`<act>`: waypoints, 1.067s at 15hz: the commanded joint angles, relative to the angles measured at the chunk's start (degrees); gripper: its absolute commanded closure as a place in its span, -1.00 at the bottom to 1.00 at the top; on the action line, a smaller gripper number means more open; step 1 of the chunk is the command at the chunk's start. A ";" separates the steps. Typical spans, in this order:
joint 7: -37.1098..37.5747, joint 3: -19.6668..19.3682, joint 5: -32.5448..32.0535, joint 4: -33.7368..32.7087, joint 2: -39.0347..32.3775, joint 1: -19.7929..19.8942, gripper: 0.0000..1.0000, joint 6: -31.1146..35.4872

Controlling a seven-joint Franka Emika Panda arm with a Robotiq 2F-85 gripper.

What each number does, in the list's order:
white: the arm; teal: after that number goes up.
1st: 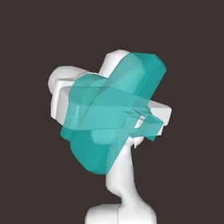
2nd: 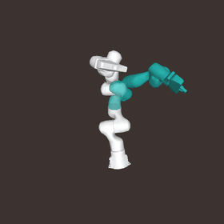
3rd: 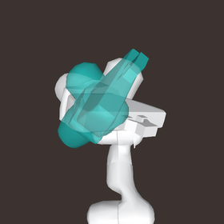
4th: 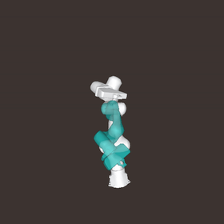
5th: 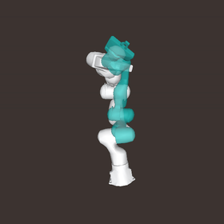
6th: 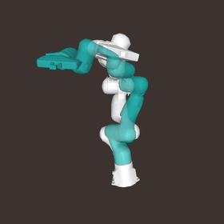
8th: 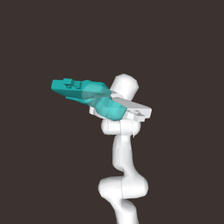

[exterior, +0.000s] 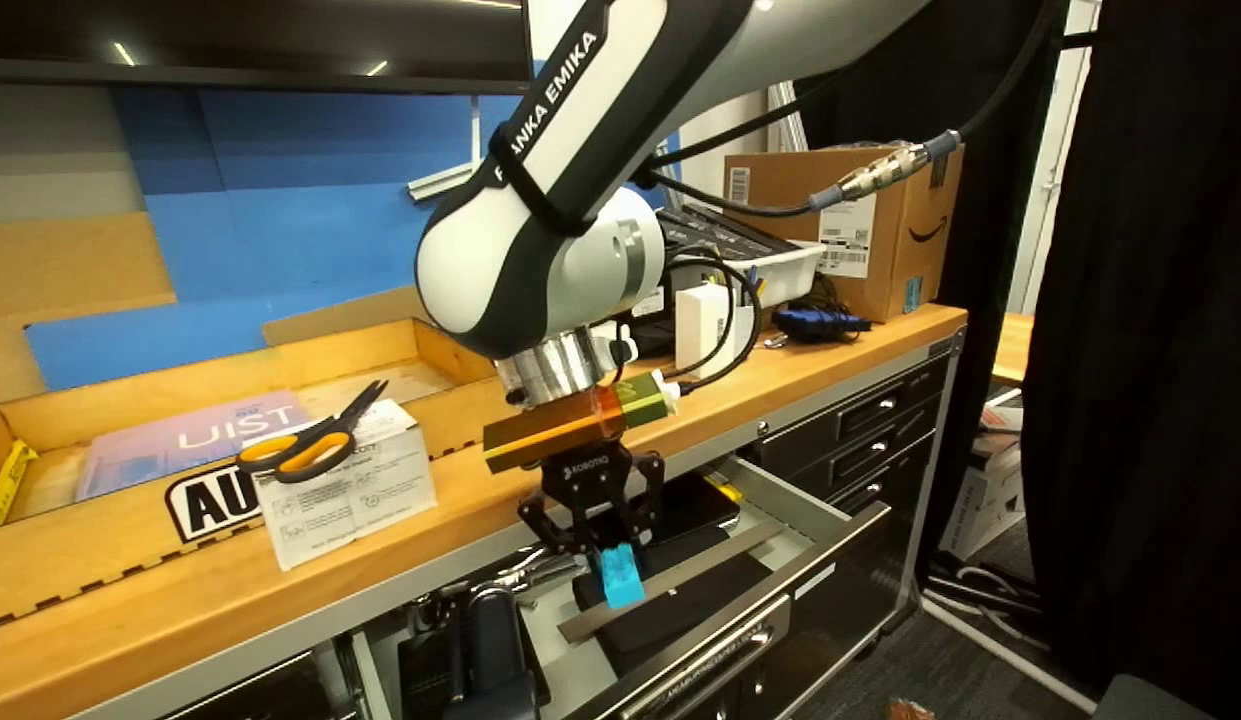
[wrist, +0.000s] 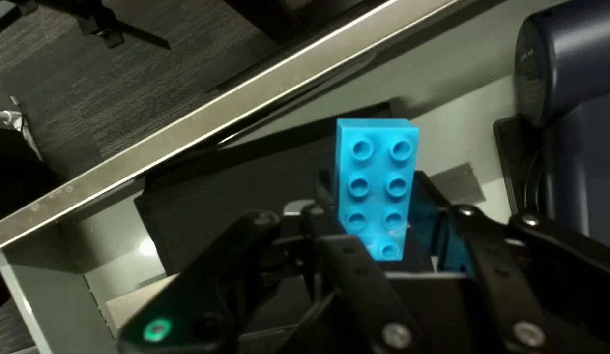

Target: Put the blue lego brick in the open drawer then close the drawer

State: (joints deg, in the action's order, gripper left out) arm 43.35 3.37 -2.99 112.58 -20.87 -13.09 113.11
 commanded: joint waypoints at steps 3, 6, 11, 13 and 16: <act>-3.45 0.69 4.05 3.73 2.95 1.51 -0.83 0.26; -9.90 0.87 7.11 8.64 7.49 3.30 -1.00 -1.72; -20.84 0.33 10.46 14.87 11.15 5.81 -1.00 -8.07; -22.87 0.55 10.58 15.82 10.68 6.11 -1.00 -9.33; -23.99 1.27 10.34 15.41 7.32 5.36 -1.00 -10.04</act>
State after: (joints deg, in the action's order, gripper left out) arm 21.01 3.69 6.14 127.73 -12.10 -7.43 103.96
